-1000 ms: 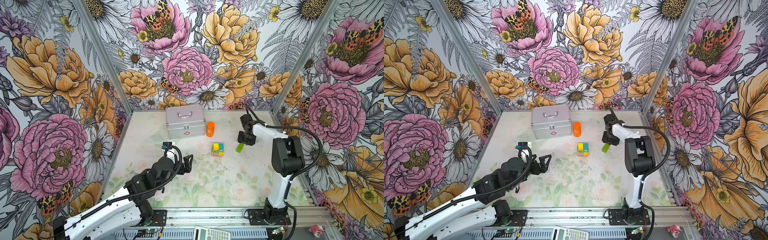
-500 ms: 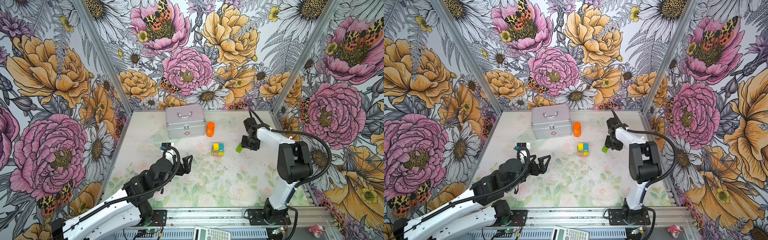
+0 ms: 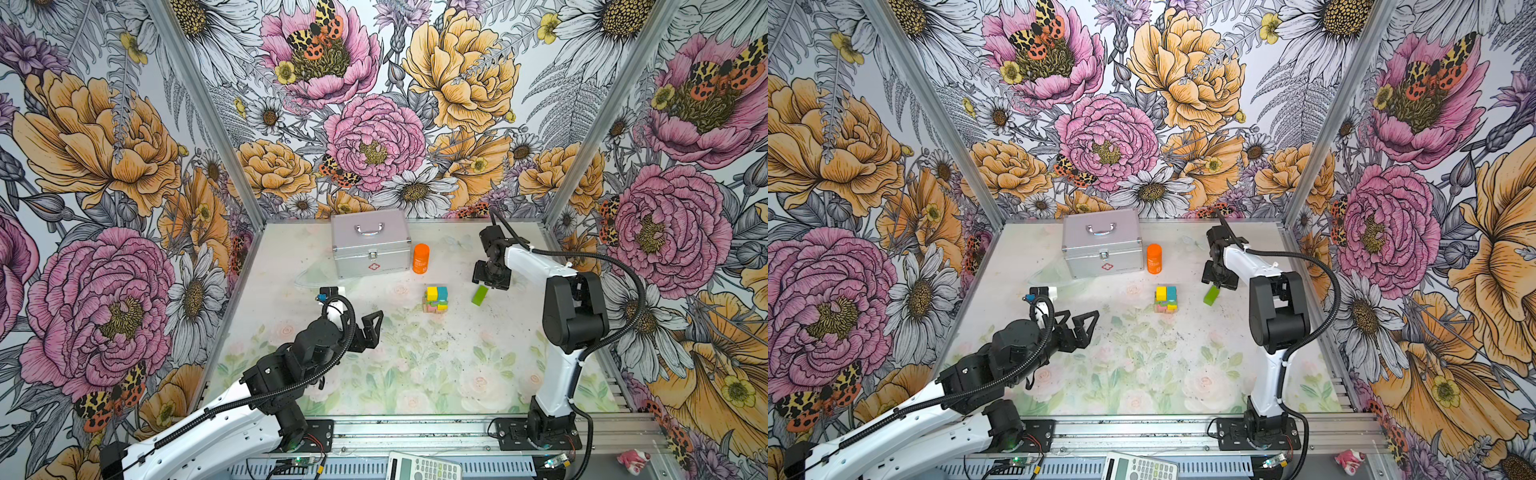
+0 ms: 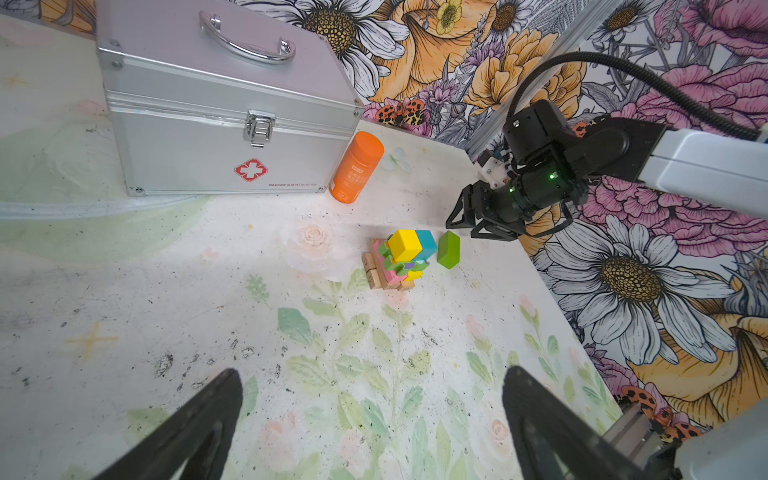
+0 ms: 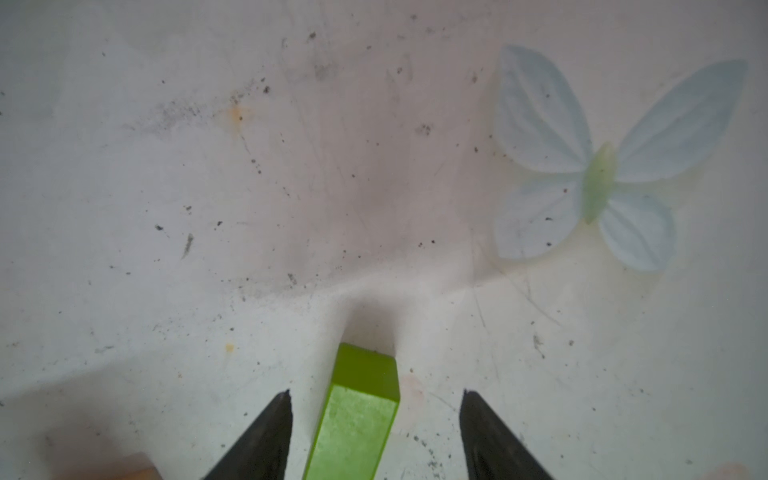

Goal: Build the wood block tower

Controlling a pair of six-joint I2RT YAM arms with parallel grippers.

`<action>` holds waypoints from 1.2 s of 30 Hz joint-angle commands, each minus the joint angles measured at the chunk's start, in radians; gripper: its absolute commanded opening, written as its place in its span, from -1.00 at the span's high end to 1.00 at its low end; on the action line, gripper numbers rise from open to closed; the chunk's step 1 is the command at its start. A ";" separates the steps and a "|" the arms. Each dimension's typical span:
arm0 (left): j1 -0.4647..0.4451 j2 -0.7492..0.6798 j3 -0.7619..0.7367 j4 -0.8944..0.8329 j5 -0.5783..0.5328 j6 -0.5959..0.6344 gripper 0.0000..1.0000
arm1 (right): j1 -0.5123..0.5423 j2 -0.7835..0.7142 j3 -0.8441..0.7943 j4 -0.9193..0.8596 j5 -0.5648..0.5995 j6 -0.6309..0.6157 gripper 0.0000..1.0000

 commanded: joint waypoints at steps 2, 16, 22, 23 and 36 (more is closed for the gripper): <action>0.016 0.012 0.002 -0.004 -0.012 0.010 -0.98 | 0.004 0.034 0.041 -0.027 0.043 -0.015 -0.32; 0.030 0.010 0.004 0.007 0.017 0.018 -0.98 | -0.015 -0.006 -0.041 -0.041 0.057 -0.029 -0.20; 0.030 0.006 0.004 0.008 0.027 0.015 -0.98 | -0.016 -0.080 -0.127 -0.038 0.069 -0.030 -0.19; 0.030 0.006 0.004 0.009 0.029 0.015 -0.98 | -0.016 -0.091 -0.132 -0.039 0.071 -0.034 -0.20; 0.026 -0.052 -0.017 0.007 0.037 -0.002 -0.98 | -0.035 -0.263 -0.310 0.045 -0.133 0.048 -0.30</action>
